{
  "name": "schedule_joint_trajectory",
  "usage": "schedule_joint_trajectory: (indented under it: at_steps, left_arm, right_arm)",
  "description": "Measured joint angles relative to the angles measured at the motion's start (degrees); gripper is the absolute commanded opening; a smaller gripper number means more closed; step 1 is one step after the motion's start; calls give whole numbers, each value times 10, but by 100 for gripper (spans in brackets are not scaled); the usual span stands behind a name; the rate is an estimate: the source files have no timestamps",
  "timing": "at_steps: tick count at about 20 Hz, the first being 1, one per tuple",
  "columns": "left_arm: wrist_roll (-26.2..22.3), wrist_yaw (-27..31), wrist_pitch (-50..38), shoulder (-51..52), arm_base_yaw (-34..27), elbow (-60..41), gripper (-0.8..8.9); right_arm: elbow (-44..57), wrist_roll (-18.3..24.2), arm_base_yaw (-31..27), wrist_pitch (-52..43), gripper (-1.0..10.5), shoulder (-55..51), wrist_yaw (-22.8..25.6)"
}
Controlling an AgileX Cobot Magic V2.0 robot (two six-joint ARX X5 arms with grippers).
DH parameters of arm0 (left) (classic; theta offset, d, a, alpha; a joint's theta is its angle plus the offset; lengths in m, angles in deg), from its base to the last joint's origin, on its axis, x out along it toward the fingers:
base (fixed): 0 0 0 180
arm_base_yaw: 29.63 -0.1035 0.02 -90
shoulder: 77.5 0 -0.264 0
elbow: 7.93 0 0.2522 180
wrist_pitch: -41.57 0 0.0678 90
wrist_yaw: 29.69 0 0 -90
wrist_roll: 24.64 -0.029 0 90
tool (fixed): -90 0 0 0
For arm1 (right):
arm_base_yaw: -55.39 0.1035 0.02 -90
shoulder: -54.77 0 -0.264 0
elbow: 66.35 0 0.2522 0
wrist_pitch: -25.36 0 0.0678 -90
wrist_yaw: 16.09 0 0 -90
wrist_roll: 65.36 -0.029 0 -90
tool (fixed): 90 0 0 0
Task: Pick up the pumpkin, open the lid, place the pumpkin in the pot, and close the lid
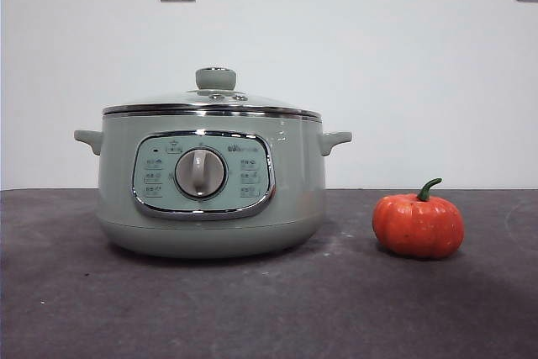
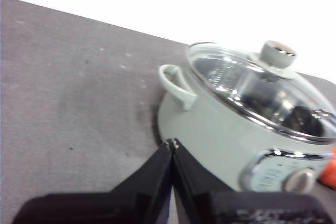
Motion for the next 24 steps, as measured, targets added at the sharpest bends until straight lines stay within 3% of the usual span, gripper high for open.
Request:
schedule_joint_trajectory:
  at_steps: [7,12,16,20,24]
  left_arm:
    - [1,-75,49,-84,0,91,-8]
    - [-26,-137,82,-160,0,159,-8]
    - [-61,-182,126,-215,0,215,-8]
    - [-101,-206,186,-259,0,268,-8]
    - [-171,-236,286,-304,0,336,-8]
  right_arm:
    - [-144,63,0,97,-12,133,-73]
    - [-256,129,0,197,-12,235,-132]
    - [-346,186,4,288,-12,311,-168]
    - [-427,246,20,377,-12,370,-170]
    - [-492,311,39,470,-12,416,-170]
